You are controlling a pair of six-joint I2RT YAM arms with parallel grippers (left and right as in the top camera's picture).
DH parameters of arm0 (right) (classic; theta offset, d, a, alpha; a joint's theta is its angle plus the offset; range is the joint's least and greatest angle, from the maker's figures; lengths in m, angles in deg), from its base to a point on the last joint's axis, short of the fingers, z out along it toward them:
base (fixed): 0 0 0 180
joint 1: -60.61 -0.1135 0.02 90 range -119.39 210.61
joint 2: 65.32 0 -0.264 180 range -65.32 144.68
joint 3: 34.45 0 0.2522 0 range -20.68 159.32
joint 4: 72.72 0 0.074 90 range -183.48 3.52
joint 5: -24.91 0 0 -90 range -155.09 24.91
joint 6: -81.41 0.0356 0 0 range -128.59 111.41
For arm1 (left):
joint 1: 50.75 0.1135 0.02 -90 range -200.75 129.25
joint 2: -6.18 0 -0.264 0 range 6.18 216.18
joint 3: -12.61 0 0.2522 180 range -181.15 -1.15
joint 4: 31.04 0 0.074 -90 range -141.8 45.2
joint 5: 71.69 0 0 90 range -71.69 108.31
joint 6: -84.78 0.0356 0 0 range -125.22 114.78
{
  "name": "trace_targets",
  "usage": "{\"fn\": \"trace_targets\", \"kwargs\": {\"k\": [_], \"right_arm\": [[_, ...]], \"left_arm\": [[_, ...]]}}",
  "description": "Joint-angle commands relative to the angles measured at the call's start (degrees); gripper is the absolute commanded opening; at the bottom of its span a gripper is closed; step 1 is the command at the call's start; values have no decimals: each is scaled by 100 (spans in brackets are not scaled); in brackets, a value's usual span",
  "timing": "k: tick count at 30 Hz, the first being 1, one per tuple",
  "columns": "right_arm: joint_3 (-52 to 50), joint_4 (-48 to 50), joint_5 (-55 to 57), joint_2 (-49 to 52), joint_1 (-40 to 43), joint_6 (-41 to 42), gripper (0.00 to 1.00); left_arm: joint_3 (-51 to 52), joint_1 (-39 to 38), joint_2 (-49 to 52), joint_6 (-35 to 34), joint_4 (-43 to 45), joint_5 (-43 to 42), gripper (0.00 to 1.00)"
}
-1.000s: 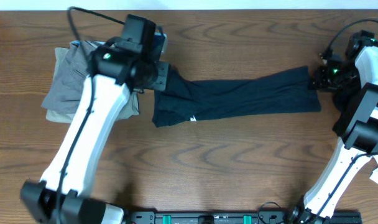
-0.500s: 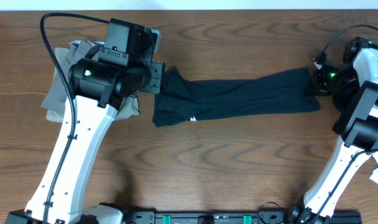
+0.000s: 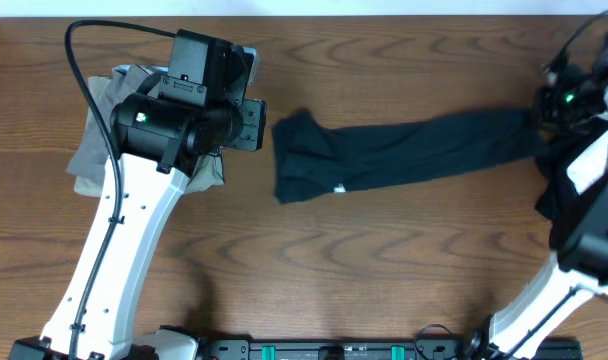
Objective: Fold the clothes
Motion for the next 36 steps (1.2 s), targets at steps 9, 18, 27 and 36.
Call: {"fn": "trace_targets", "kwargs": {"k": [9,18,27,36], "right_arm": [[-111,-24,540,201,-1735,337,1],[-208,-35,623,852,-2865,634,1],[-535,216,612,1198,-3510,811,13],[-540,85,-55,866,-3630,605,38]], "left_arm": [[-2,15,-44,76,-61,72,51],[-2,15,-44,74,-76,72,51],[-2,15,-44,76,-79,70,51],[-2,15,-44,76,-57,72,52]]}}
